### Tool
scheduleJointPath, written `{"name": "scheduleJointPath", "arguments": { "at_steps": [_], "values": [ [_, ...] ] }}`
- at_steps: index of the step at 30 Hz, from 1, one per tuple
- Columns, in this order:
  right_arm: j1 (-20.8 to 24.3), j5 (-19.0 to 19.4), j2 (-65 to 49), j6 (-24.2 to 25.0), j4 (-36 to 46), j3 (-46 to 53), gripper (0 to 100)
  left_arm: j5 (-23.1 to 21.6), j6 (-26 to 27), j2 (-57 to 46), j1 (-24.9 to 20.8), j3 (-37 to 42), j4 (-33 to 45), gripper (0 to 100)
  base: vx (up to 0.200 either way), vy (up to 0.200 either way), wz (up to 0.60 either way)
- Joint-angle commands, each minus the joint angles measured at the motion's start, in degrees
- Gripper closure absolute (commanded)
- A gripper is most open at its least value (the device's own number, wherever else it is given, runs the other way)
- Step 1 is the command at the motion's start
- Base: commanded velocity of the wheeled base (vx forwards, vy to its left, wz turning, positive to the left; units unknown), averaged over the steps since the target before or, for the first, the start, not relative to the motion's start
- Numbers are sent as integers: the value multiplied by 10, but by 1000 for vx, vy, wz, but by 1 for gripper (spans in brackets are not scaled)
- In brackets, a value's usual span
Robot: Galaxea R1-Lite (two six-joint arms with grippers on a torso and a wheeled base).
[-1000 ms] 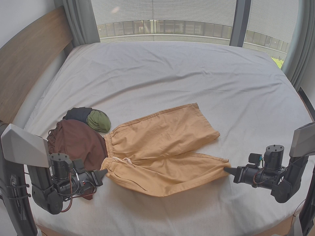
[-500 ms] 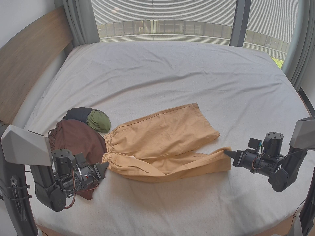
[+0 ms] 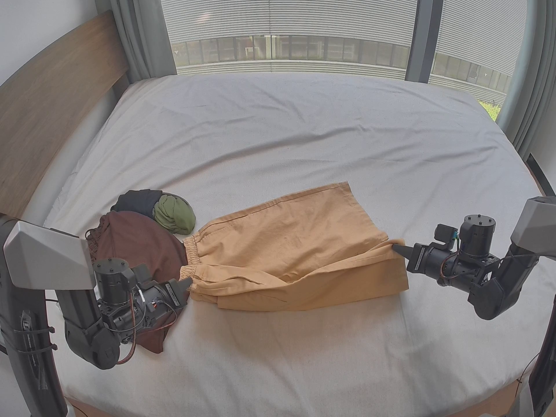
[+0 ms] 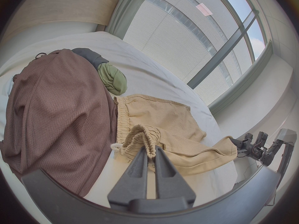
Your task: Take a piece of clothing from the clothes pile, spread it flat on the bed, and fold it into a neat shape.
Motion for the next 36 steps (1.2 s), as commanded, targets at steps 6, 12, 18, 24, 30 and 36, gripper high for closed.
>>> {"name": "scheduleJointPath", "arguments": {
  "at_steps": [6,12,18,24,30,36],
  "values": [
    [1,1,0,0,67,-85,100,17,-16,8,0,-26,0,100,0,0,0],
    [4,1,3,0,112,-143,100,36,-18,12,-3,-41,0,100,0,0,0],
    [2,1,7,0,147,-194,100,40,-37,14,-4,-55,1,100,0,0,0],
    [0,1,20,0,196,-260,100,65,-41,30,-5,-77,1,100,0,0,0],
    [-1,0,28,-1,241,-320,100,68,-52,32,-9,-90,1,100,0,0,0],
    [-3,0,48,-1,279,-373,100,89,-56,42,-9,-107,1,100,0,0,0]
  ]
}}
